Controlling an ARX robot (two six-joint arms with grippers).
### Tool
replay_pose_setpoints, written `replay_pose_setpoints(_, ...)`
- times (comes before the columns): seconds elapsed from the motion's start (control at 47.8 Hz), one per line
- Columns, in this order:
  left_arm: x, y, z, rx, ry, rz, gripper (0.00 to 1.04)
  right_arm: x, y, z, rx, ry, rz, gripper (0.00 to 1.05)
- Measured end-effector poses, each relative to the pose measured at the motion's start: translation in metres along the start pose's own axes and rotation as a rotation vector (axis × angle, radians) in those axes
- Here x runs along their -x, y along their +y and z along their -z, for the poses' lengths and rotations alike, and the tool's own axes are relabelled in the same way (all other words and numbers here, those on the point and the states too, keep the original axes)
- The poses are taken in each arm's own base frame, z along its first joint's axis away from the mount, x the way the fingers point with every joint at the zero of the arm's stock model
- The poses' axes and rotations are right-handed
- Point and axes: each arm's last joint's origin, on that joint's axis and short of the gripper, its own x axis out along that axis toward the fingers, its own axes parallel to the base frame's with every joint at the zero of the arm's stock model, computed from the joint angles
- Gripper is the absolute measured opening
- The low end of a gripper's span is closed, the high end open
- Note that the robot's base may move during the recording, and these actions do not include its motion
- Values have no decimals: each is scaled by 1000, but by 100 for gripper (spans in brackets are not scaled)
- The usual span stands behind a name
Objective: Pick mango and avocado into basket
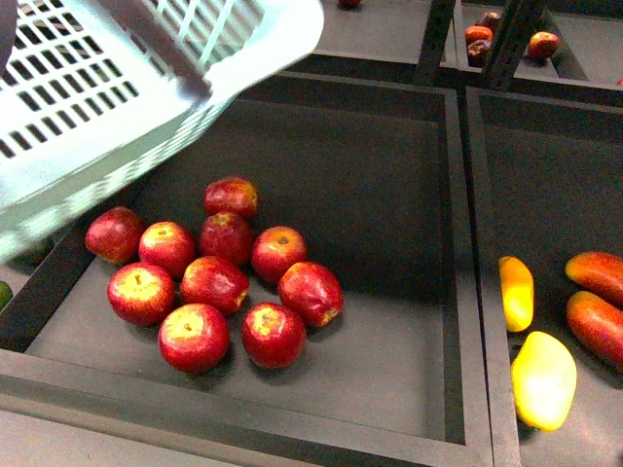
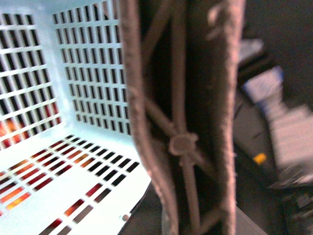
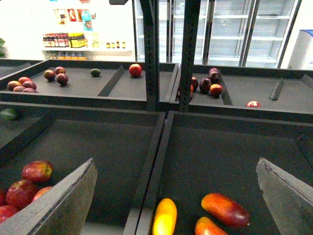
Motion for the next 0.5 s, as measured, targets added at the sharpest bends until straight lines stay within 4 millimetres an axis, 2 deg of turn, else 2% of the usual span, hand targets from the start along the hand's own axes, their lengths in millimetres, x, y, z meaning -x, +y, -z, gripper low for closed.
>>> replay_pose_setpoints(0.084, -32, -9, 16, -404, 120, 22, 7, 0, 0, 0, 0, 0, 1, 97)
replay_pose_setpoints(0.167, -63, -19, 34, -636, 222, 90, 7, 0, 0, 0, 0, 0, 1, 97)
replay_pose_setpoints(0.23, -81, -27, 47, -681, 280, 160, 7, 0, 0, 0, 0, 0, 1, 97)
replay_pose_setpoints(0.376, -106, -39, 76, -680, 404, 296, 7, 0, 0, 0, 0, 0, 1, 97)
replay_pose_setpoints(0.502, -113, -49, 96, -644, 461, 353, 7, 0, 0, 0, 0, 0, 1, 97)
